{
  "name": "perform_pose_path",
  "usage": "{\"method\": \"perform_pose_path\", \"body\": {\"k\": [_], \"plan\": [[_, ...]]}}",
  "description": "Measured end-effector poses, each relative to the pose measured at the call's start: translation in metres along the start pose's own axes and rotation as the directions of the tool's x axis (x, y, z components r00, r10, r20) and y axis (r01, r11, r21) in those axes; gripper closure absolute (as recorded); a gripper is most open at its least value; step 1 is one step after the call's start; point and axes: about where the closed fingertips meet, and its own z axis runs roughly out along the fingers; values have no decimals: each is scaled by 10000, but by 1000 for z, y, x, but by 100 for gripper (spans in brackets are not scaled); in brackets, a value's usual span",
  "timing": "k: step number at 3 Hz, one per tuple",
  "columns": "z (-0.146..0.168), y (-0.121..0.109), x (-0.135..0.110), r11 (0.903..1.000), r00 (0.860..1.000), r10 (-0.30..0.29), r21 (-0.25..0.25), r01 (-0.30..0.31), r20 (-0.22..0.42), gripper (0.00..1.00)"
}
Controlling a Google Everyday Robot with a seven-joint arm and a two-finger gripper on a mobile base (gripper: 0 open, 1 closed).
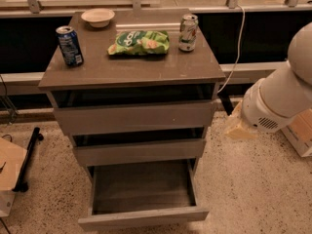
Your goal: Close bottom drawer
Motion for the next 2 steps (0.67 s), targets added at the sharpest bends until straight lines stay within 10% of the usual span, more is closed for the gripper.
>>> {"method": "perform_pose_path", "body": {"k": [2], "plan": [[79, 29, 11, 9961, 9959, 860, -198, -855, 268, 100]]}}
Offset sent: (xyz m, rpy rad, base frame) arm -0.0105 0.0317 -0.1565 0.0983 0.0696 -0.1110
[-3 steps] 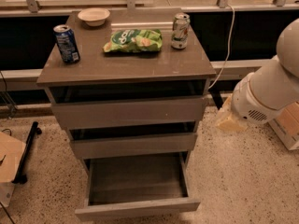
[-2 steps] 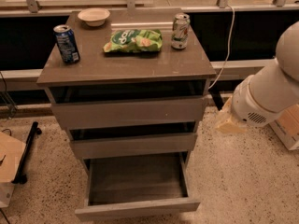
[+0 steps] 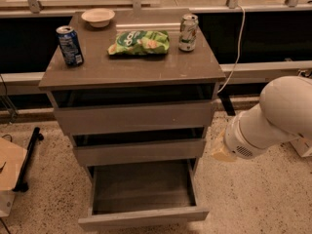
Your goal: Close bottom drawer
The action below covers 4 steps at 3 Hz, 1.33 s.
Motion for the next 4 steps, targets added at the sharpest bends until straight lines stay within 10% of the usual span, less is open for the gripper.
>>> {"method": "perform_pose_path", "body": {"k": [2, 4], "plan": [[28, 9, 3, 9990, 9998, 199, -395, -196, 80, 100], [121, 18, 21, 9818, 9932, 1046, -1643, -949, 516, 100]]}}
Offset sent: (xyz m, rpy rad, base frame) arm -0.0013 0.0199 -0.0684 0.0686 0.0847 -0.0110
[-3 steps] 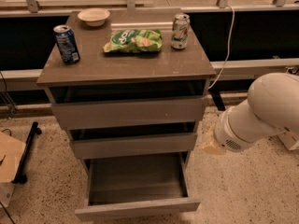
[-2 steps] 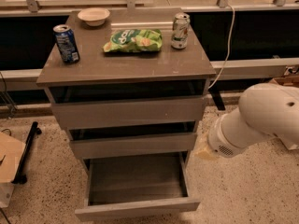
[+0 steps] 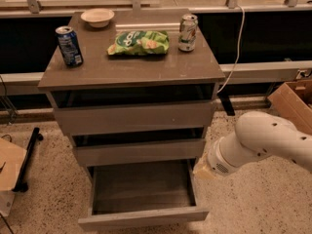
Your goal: Close bottom drawer
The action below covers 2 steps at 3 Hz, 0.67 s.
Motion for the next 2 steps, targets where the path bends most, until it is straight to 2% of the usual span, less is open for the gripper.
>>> {"method": "perform_pose_path", "body": {"k": [1, 2], "plan": [[14, 3, 7, 9995, 9999, 125, -290, -126, -36, 100], [37, 4, 18, 9986, 9991, 419, -309, -420, -34, 100]]}}
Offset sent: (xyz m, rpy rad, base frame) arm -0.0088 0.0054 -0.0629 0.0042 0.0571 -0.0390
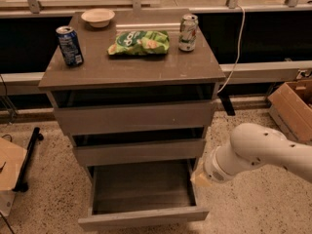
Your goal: Close bottom drawer
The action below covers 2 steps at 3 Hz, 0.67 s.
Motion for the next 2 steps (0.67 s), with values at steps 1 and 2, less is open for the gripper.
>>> {"method": "perform_pose_path", "body": {"k": [1, 2], "plan": [[29, -2, 20, 9987, 9990, 393, -340, -385, 233, 100], [55, -11, 28, 9909, 9803, 1143, -893, -1008, 1613, 100]]}}
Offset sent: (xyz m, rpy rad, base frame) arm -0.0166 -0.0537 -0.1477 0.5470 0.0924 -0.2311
